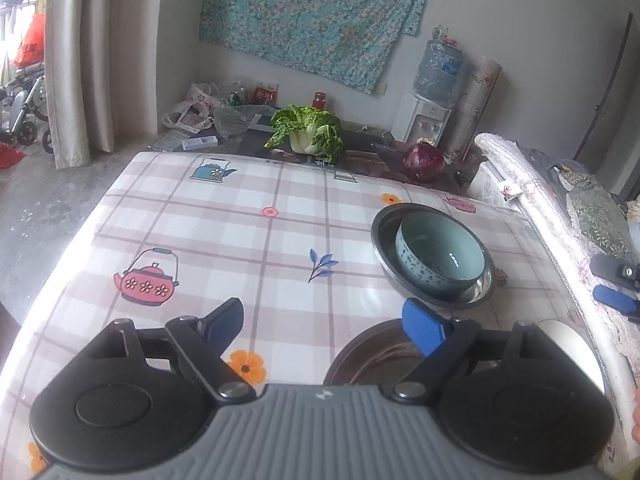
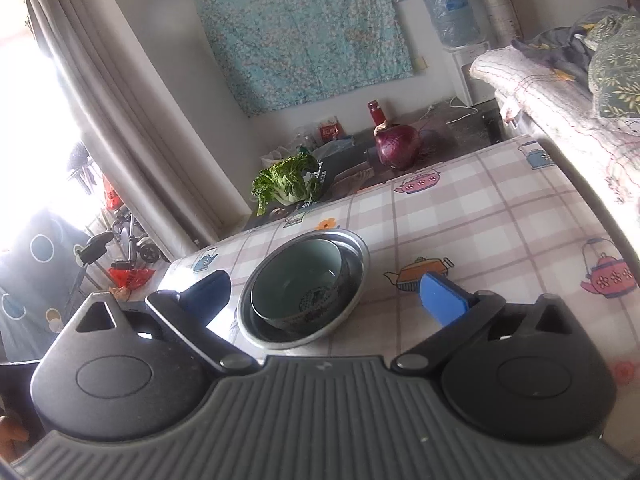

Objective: Organize plates and bowls
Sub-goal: 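Withdraw both grippers from the nested bowls toward the white plate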

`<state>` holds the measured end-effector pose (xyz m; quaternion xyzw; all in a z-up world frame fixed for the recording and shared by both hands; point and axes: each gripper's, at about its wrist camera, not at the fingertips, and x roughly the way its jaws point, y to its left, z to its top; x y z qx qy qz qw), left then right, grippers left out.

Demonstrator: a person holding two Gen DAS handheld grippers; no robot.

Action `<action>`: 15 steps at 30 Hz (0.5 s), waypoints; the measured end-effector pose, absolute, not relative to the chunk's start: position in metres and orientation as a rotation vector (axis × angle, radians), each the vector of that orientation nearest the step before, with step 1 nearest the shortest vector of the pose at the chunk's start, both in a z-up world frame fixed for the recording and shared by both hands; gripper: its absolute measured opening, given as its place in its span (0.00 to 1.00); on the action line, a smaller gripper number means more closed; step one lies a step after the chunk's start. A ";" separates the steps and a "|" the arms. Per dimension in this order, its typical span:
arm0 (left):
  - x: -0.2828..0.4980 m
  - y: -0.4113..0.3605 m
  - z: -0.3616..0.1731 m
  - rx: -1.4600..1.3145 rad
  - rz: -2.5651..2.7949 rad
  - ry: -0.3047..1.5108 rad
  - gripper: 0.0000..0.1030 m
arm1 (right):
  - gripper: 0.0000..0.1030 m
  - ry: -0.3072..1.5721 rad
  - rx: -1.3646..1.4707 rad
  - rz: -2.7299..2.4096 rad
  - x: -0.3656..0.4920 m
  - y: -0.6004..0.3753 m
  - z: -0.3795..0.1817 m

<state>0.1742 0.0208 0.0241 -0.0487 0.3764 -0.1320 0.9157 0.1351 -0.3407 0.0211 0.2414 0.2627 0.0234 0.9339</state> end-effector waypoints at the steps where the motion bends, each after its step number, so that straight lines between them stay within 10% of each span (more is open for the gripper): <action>1: 0.170 0.026 0.023 -0.107 -0.262 0.771 0.86 | 0.99 0.539 0.489 0.038 0.125 -0.337 0.019; 15: 0.085 0.080 0.014 0.002 -0.072 0.538 0.94 | 0.99 0.601 0.416 0.131 0.053 -0.267 0.017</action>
